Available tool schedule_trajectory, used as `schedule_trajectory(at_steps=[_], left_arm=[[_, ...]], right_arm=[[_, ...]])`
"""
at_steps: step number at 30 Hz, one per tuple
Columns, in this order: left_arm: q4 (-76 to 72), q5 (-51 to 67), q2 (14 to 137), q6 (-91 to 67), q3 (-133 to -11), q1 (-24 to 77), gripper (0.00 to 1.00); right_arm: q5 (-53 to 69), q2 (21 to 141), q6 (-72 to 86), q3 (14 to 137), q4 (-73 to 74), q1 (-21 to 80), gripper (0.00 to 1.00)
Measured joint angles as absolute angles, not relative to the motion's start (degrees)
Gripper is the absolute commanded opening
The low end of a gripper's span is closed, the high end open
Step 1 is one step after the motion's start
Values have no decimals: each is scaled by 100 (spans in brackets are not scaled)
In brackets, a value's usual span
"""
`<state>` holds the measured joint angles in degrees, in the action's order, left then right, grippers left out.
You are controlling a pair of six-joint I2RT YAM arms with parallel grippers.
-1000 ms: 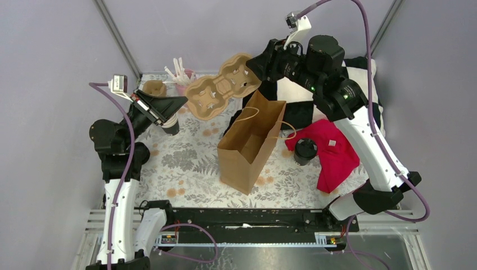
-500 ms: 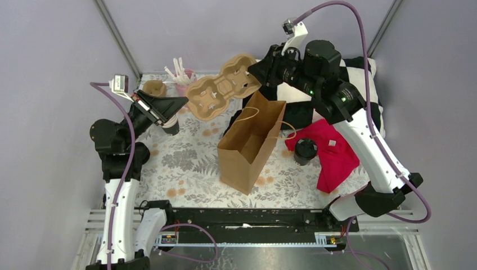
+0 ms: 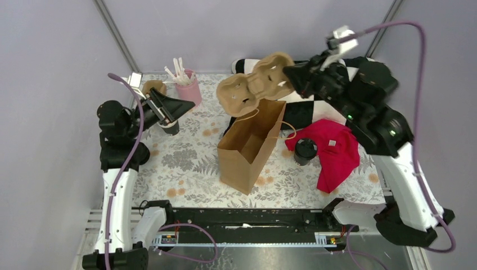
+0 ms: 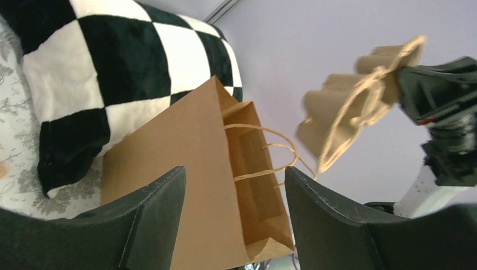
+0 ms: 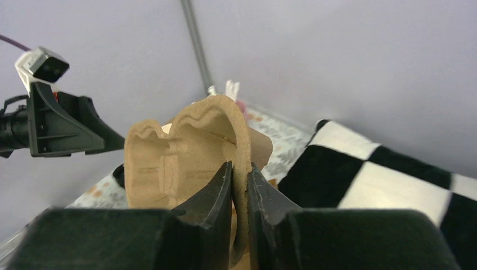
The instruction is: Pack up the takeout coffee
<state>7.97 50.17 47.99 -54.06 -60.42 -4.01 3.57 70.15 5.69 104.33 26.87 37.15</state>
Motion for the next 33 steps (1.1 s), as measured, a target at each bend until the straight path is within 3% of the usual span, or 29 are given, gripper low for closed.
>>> schedule_trajectory(at_steps=[6,10,16,22,25,33], left_arm=[[1334,5111,5100,-4423,-6228,-38,73],[1728,4659,5435,-3669,-6718,1122,83],[2366,3140,6237,-2445,-7760,3413,94],[3173,1577,7236,-1372,-8812,4550,96],[3439,956,7533,-1007,-8917,4901,87],[3929,-454,8049,-681,-9177,5052,41]], right_arm=[[-727,6132,-130,10481,2939,3712,0],[-1304,5621,-307,10414,3050,3712,0],[-1708,5175,-438,10385,3208,3712,0],[-1868,5096,-563,10254,3479,3712,2],[-1898,5041,-626,10136,3577,3712,2],[-1863,4886,-692,9968,3745,3712,4]])
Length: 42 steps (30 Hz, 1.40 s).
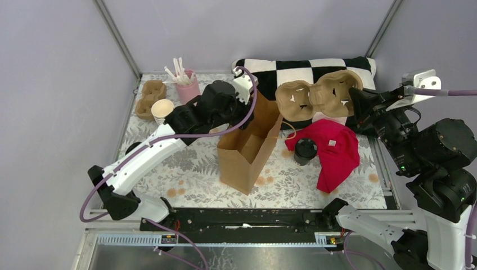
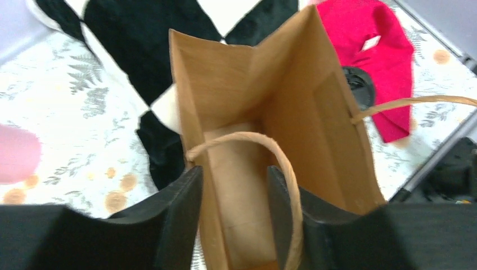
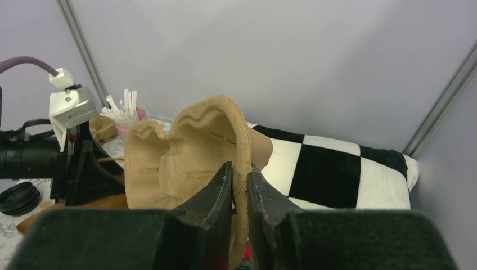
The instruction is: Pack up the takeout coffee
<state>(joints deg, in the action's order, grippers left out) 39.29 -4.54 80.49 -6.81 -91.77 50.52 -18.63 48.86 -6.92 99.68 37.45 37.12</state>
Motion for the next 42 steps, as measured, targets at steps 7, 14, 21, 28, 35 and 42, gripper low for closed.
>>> schedule_trajectory(at_steps=[7,14,21,28,35,42], left_arm=[[3907,-908,8079,-727,-9456,5052,7],[3846,-843,7887,-495,-9627,5052,0],[3660,-397,7754,-663,-9618,5054,0],[3177,97,7415,-1273,-8943,5054,0],[2832,314,7181,-1949,-8676,5054,0],[2633,327,7054,-2600,-8534,5054,0]], right_arm=[[-1398,4947,-652,9859,3850,3710,4],[-683,5221,-482,9714,4036,3712,4],[-93,5290,-213,9303,4086,3712,4],[255,5229,91,8895,4171,3712,4],[405,5059,427,8394,4160,3712,4],[239,4971,1004,8125,4128,3712,1]])
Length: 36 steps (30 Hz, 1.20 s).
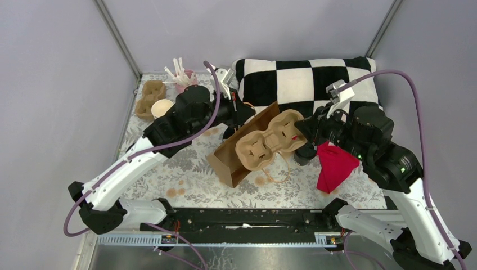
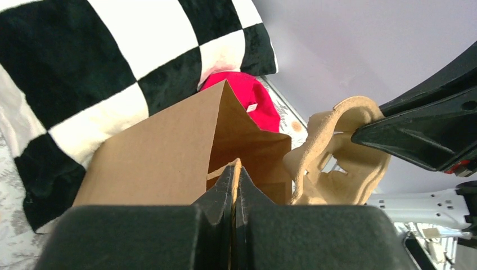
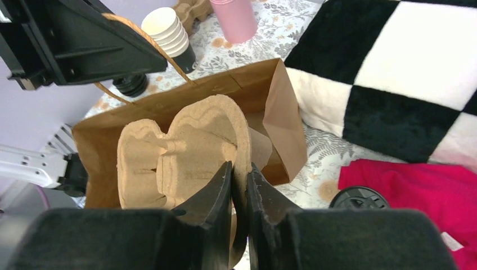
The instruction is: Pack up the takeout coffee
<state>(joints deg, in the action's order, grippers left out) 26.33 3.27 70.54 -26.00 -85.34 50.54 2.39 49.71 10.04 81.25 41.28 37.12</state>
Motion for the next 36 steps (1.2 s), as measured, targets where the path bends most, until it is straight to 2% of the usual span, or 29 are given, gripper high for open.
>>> schedule_trajectory(at_steps=[12,23,36], left_arm=[[2412,311,7046,-3496,-8374,5057,0],[2255,167,7046,-3903,-8374,5057,0],[2259,-338,7061,-4960,-8274,5057,0]], right_arm=[[255,5264,1712,8302,3898,3712,0],[613,5566,1354,8167,3881,3712,0],[401,5889,880,8217,4060,3830,0]])
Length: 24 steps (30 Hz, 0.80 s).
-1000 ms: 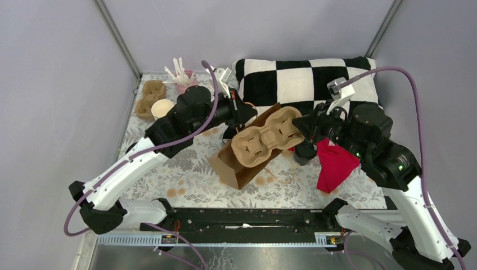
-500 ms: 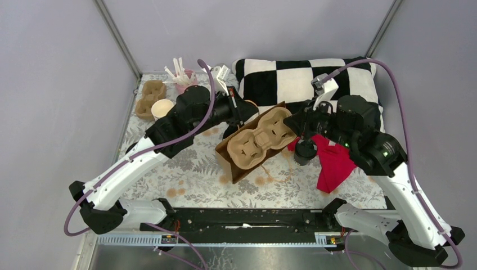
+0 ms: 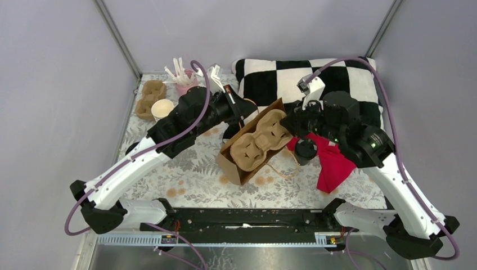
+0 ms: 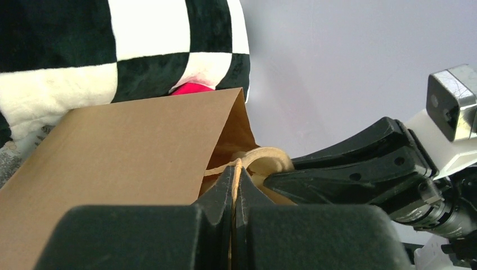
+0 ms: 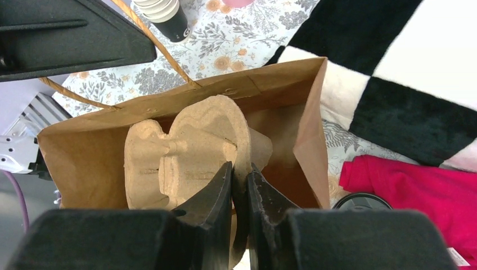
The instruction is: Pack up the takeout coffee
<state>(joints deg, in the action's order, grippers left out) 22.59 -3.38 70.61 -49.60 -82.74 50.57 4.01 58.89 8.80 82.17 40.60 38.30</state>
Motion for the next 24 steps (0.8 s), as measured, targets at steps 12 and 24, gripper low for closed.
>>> schedule_trajectory(at_steps=[12,24], left_arm=[[2436,-635,7124,-5470,-8274,5057,0],[2530,-860,6943,-5599,-8075,5057,0]], right_arm=[[259,6681,764,8340,4077,4281,0],[377,6667,263,7585,3173,4294,4]])
